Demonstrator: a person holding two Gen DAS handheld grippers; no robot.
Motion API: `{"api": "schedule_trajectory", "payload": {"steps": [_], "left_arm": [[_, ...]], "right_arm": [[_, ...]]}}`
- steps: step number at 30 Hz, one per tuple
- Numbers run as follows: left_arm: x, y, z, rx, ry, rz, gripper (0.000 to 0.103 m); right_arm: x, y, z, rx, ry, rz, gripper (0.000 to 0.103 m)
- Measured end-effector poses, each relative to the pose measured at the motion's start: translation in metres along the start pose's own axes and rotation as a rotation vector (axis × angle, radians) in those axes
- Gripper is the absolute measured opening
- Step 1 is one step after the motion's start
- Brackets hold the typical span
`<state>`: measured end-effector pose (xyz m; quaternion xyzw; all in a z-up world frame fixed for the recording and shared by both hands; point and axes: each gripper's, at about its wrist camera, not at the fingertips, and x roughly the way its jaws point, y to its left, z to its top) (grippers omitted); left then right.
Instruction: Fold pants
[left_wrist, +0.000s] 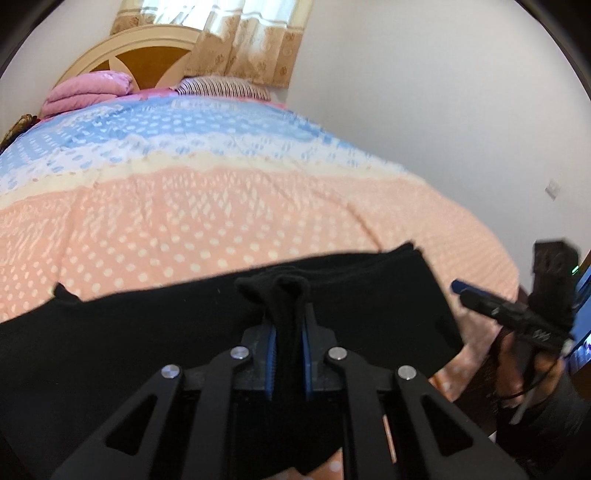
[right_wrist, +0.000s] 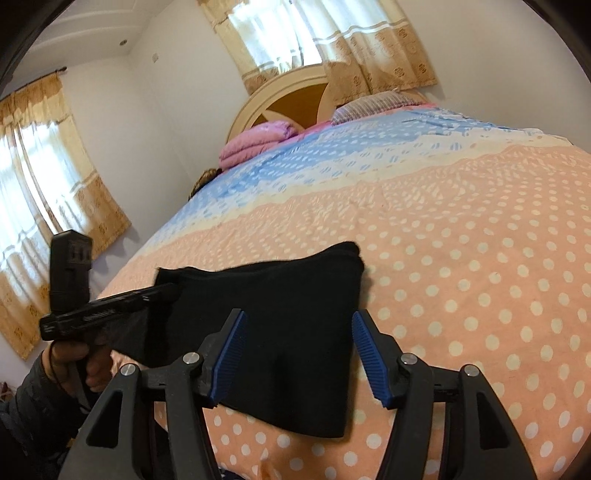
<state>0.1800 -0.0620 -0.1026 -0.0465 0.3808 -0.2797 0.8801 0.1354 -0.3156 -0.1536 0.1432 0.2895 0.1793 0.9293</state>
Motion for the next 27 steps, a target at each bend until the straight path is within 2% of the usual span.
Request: {"api": "schedule_trajectory", "payload": {"steps": [4, 6, 13, 16, 18, 20, 23, 27], "left_arm": [[-0.013, 0.011, 0.004, -0.015, -0.020, 0.031, 0.012], [-0.017, 0.022, 0.002, -0.030, -0.023, 0.076, 0.012], [-0.005, 0.038, -0.016, -0.004, 0.009, 0.189, 0.012], [0.005, 0.032, -0.022, 0.051, 0.009, 0.251, 0.013], [0.009, 0.028, -0.025, 0.078, 0.006, 0.279, 0.013], [0.010, 0.028, -0.028, 0.097, 0.001, 0.306, 0.019], [0.011, 0.031, -0.031, 0.103, -0.006, 0.318, 0.023], [0.008, 0.037, -0.031, 0.080, -0.020, 0.347, 0.054]], "right_arm": [[-0.002, 0.004, -0.001, -0.004, -0.012, 0.002, 0.062], [-0.001, 0.006, -0.002, -0.016, -0.011, 0.002, 0.062], [0.005, 0.027, -0.010, -0.100, 0.011, 0.039, 0.063], [0.015, 0.043, -0.019, -0.178, 0.059, 0.070, 0.063], [0.027, 0.051, -0.029, -0.236, 0.114, 0.047, 0.063], [0.039, 0.054, -0.038, -0.283, 0.162, -0.009, 0.064], [0.039, 0.059, -0.043, -0.340, 0.154, -0.036, 0.064], [0.035, 0.059, -0.040, -0.329, 0.153, -0.042, 0.064]]}}
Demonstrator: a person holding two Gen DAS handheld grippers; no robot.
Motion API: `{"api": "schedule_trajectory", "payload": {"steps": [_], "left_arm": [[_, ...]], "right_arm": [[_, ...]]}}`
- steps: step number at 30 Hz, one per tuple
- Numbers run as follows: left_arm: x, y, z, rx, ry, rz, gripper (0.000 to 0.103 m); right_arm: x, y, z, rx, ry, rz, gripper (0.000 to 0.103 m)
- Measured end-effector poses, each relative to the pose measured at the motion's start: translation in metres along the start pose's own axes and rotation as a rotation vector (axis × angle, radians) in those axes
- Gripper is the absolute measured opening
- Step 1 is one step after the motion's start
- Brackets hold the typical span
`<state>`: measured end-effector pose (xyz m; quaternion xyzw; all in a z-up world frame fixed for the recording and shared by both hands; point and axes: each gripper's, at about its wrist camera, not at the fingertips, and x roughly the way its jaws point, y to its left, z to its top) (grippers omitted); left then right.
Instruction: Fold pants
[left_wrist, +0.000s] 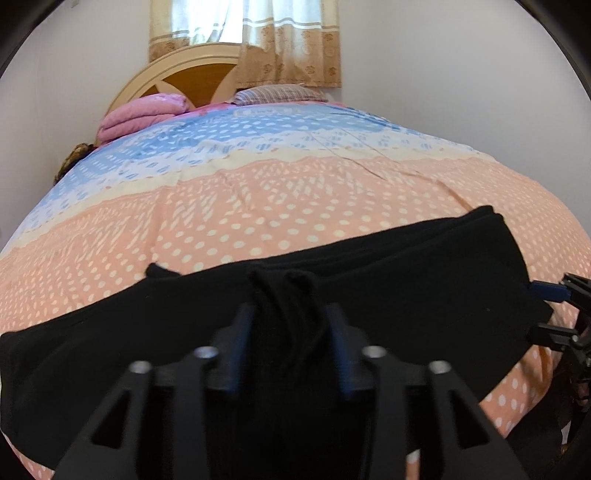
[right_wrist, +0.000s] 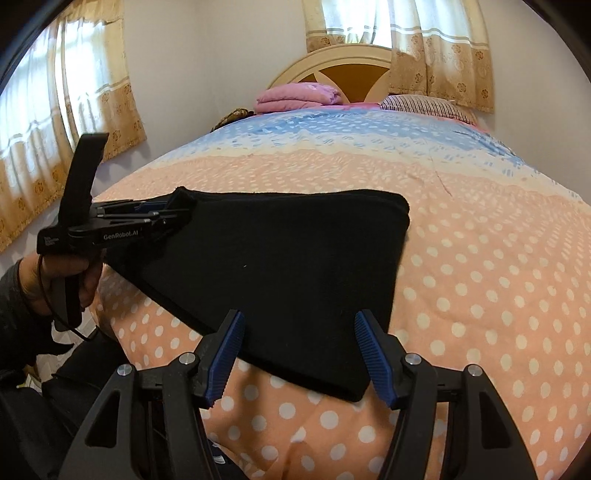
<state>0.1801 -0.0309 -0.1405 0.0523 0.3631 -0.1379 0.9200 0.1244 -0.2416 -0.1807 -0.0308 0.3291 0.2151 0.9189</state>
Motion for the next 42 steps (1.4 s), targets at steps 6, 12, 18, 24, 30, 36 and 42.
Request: {"api": "schedule_trajectory", "payload": {"steps": [6, 12, 18, 24, 30, 36, 42], "left_arm": [[0.003, 0.009, -0.004, -0.020, -0.005, 0.011, 0.075], [0.007, 0.018, -0.006, -0.052, 0.001, 0.040, 0.094], [-0.001, 0.028, -0.013, -0.067, 0.007, 0.028, 0.096], [-0.033, 0.057, -0.034, -0.067, -0.014, 0.075, 0.096], [-0.059, 0.117, -0.051, -0.115, -0.008, 0.218, 0.096], [-0.078, 0.192, -0.070, -0.203, 0.004, 0.400, 0.100], [-0.072, 0.247, -0.089, -0.349, 0.022, 0.452, 0.100]], "right_arm": [[-0.011, 0.007, 0.022, -0.010, -0.057, 0.012, 0.064], [0.029, -0.012, 0.053, 0.080, 0.007, 0.032, 0.066], [0.040, -0.029, 0.053, 0.114, -0.006, 0.043, 0.066], [0.011, -0.006, 0.044, 0.047, -0.035, 0.053, 0.068], [0.030, 0.048, 0.030, -0.070, 0.035, 0.162, 0.069], [0.046, 0.095, 0.025, -0.237, 0.081, 0.151, 0.073], [0.059, 0.126, 0.069, -0.256, 0.005, 0.201, 0.073]]}}
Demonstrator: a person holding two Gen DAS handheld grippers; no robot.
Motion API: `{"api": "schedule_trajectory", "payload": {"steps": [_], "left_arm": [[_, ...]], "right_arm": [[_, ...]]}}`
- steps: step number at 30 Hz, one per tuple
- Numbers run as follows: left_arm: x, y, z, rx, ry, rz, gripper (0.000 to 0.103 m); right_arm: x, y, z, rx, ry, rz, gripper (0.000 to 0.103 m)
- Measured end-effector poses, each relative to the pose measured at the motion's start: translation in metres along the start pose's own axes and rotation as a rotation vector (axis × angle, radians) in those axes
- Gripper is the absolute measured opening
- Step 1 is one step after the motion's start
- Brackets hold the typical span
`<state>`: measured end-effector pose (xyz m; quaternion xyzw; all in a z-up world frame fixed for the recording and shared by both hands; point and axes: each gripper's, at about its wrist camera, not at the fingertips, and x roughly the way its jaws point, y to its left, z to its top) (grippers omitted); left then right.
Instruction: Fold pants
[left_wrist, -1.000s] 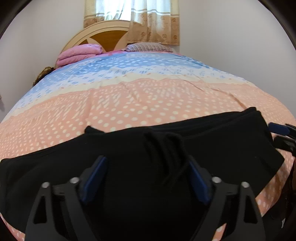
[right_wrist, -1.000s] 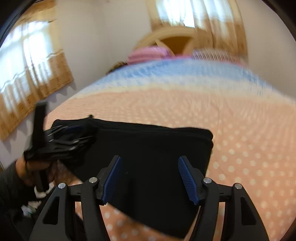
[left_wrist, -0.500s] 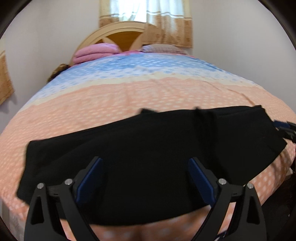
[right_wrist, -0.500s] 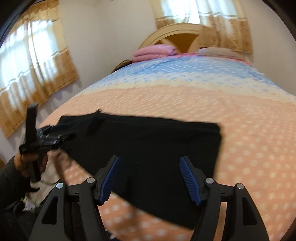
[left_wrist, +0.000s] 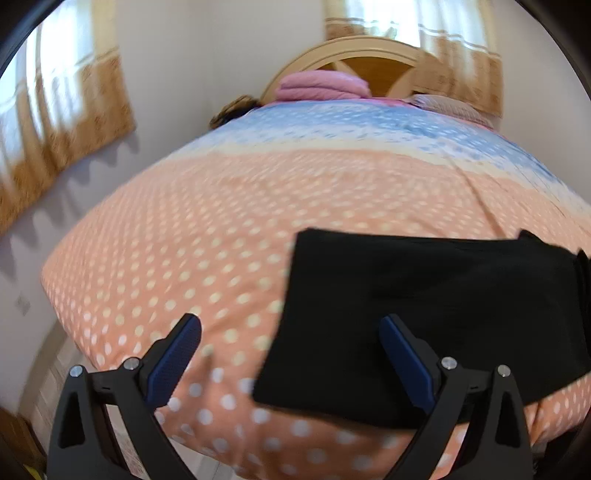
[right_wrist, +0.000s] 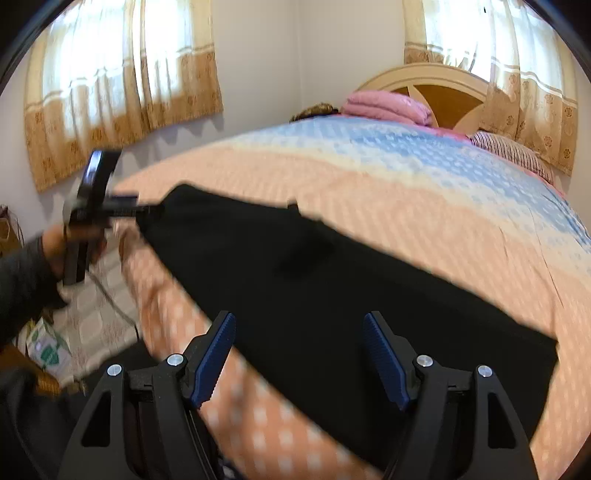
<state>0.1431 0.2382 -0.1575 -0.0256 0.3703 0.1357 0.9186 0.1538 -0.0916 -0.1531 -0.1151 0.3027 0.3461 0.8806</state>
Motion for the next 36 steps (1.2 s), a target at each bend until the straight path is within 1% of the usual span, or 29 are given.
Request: {"api": "schedule_trajectory", "payload": {"steps": [2, 4, 6, 7, 10, 14, 16, 18, 20, 22, 24, 25, 28, 32, 33, 34, 35, 36], "left_arm": [[0.005, 0.006, -0.004, -0.037, 0.004, -0.035, 0.100], [0.009, 0.006, -0.008, -0.066, 0.009, -0.053, 0.100], [0.009, 0.005, -0.010, -0.075, 0.004, -0.067, 0.100], [0.010, 0.005, -0.010, -0.080, 0.003, -0.076, 0.100], [0.013, 0.012, -0.010, -0.102, 0.006, -0.116, 0.100], [0.016, 0.018, -0.013, -0.111, 0.000, -0.176, 0.100], [0.020, 0.018, -0.011, -0.109, 0.004, -0.206, 0.099], [0.021, 0.019, -0.009, -0.115, 0.003, -0.215, 0.099], [0.019, 0.017, -0.008, -0.116, 0.002, -0.234, 0.091], [0.016, 0.015, -0.006, -0.107, 0.006, -0.268, 0.074], [0.011, 0.012, -0.007, -0.108, 0.018, -0.300, 0.070], [0.011, 0.010, -0.007, -0.105, 0.024, -0.307, 0.070], [0.015, 0.006, -0.007, -0.087, 0.037, -0.282, 0.070], [0.022, 0.007, -0.003, -0.097, 0.057, -0.303, 0.070], [0.022, 0.009, -0.003, -0.107, 0.062, -0.309, 0.067], [0.021, 0.010, -0.002, -0.109, 0.070, -0.302, 0.059], [0.019, 0.012, -0.001, -0.111, 0.069, -0.301, 0.056], [0.016, 0.014, -0.002, -0.114, 0.067, -0.306, 0.050]], "right_arm": [[0.019, -0.003, 0.018, 0.039, -0.015, 0.030, 0.073], [0.039, -0.003, 0.025, 0.059, 0.001, 0.034, 0.073], [0.069, -0.008, 0.028, 0.093, 0.072, 0.045, 0.073], [0.083, -0.008, 0.026, 0.089, 0.102, 0.032, 0.073], [0.075, 0.002, 0.023, 0.042, 0.057, -0.008, 0.073], [0.051, 0.009, 0.012, 0.047, 0.029, 0.044, 0.073], [0.038, 0.013, 0.004, 0.034, 0.013, 0.040, 0.074], [0.025, 0.014, -0.008, 0.035, 0.004, 0.036, 0.074], [0.015, 0.011, -0.016, 0.049, -0.003, 0.036, 0.074], [0.007, 0.007, -0.022, 0.068, -0.013, 0.032, 0.074], [0.005, 0.004, -0.026, 0.085, -0.018, 0.032, 0.074], [0.004, 0.003, -0.028, 0.095, -0.016, 0.035, 0.074], [0.007, 0.001, -0.034, 0.123, -0.013, 0.043, 0.074], [0.006, 0.002, -0.039, 0.147, -0.034, 0.038, 0.074], [0.004, 0.004, -0.041, 0.150, -0.037, 0.041, 0.074], [0.003, 0.004, -0.041, 0.152, -0.039, 0.045, 0.074], [0.001, 0.004, -0.042, 0.153, -0.043, 0.046, 0.074], [0.000, 0.004, -0.043, 0.153, -0.046, 0.047, 0.074]]}}
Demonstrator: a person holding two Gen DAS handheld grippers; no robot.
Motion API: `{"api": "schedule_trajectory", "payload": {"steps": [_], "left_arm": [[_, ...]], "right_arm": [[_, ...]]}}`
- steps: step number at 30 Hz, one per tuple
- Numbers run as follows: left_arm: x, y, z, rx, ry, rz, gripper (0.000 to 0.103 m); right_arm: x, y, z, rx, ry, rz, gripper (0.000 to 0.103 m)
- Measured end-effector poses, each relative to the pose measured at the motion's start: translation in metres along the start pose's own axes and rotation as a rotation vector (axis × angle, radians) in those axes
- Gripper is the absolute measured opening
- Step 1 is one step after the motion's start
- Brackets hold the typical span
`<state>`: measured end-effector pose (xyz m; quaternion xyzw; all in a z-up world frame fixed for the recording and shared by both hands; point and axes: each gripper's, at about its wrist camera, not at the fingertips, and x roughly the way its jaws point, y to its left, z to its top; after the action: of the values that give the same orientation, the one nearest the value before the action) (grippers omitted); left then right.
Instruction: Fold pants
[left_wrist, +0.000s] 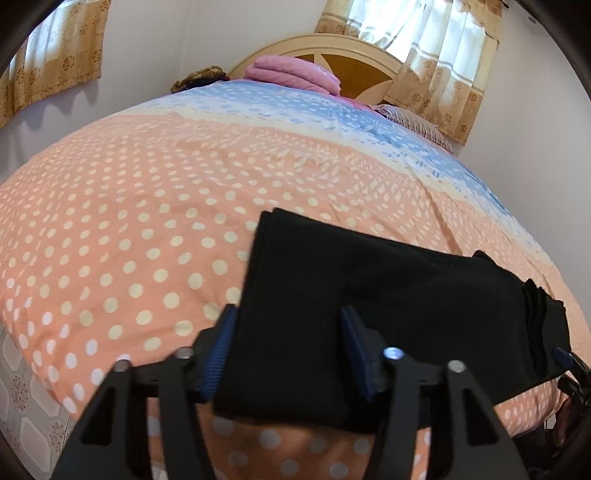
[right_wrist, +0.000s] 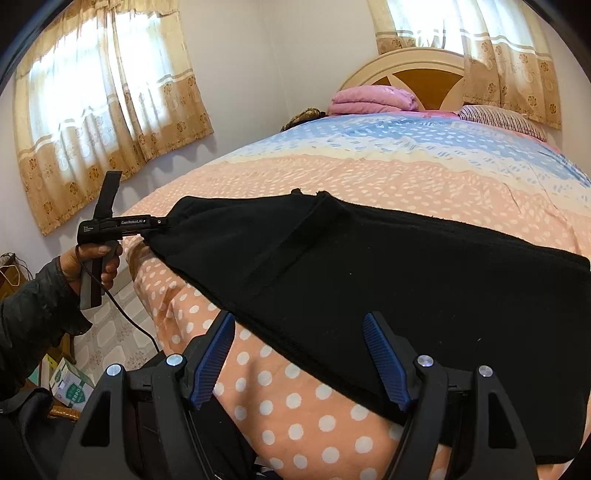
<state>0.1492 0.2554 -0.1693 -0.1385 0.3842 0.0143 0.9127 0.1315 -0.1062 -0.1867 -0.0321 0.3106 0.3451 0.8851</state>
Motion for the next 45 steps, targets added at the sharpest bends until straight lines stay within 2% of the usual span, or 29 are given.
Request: {"api": "schedule_trajectory", "payload": {"steps": [1, 5, 10, 19, 22, 32, 39, 45], "left_arm": [[-0.003, 0.002, -0.001, -0.007, -0.006, -0.013, 0.042], [-0.013, -0.001, -0.003, -0.010, -0.032, -0.038, 0.029], [-0.028, -0.007, 0.001, -0.022, -0.081, -0.055, 0.026], [-0.064, -0.024, 0.018, -0.063, -0.160, -0.209, 0.024], [-0.077, -0.039, 0.025, -0.048, -0.193, -0.251, 0.024], [-0.108, -0.111, 0.048, 0.063, -0.267, -0.392, 0.023], [-0.116, -0.175, 0.053, 0.167, -0.256, -0.491, 0.023], [-0.112, -0.241, 0.050, 0.264, -0.205, -0.562, 0.023]], "right_arm": [[-0.001, 0.000, 0.000, 0.002, -0.001, 0.002, 0.074], [-0.002, -0.003, -0.002, 0.012, -0.001, 0.002, 0.074], [-0.007, -0.003, -0.001, 0.020, -0.010, 0.000, 0.074], [-0.022, -0.013, 0.002, 0.054, -0.040, -0.016, 0.074], [-0.030, -0.017, 0.003, 0.065, -0.047, -0.021, 0.074], [-0.078, -0.045, 0.008, 0.114, -0.110, -0.063, 0.074], [-0.112, -0.080, -0.005, 0.200, -0.139, -0.119, 0.074], [-0.129, -0.109, -0.015, 0.277, -0.161, -0.169, 0.075]]}}
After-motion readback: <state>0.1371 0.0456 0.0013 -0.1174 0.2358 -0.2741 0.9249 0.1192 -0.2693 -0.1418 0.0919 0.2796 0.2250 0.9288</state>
